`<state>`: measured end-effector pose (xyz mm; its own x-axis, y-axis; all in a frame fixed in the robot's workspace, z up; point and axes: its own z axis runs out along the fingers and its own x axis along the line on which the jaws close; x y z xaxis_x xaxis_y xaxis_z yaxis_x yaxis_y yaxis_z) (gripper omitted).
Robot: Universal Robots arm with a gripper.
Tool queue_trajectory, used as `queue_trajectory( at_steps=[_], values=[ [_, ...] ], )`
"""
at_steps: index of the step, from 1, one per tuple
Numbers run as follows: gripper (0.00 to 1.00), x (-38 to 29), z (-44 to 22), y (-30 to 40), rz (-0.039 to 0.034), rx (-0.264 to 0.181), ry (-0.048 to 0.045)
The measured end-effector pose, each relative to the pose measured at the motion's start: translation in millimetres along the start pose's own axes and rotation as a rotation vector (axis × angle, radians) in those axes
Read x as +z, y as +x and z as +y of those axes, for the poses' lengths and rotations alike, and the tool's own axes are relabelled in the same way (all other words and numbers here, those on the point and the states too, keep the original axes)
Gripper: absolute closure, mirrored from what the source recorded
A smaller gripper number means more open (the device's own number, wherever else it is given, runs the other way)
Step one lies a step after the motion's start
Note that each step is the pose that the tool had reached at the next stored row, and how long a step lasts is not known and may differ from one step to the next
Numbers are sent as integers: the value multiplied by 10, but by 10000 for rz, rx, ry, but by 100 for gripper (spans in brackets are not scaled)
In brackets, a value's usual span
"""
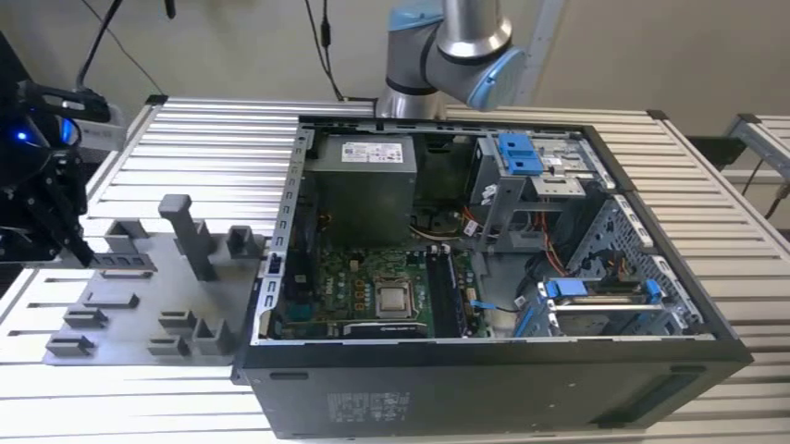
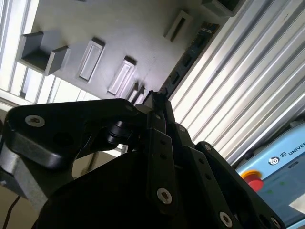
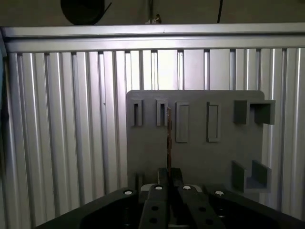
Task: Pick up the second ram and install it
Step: 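Pick up the second ram and move it above second insertion slot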
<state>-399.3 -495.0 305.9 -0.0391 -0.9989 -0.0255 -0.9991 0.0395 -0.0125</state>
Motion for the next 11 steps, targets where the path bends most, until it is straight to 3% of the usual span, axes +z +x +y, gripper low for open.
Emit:
queue_trajectory(
  at_steps=[11],
  values=[
    [86, -204, -1, -6, 0, 3, 0]
  ],
)
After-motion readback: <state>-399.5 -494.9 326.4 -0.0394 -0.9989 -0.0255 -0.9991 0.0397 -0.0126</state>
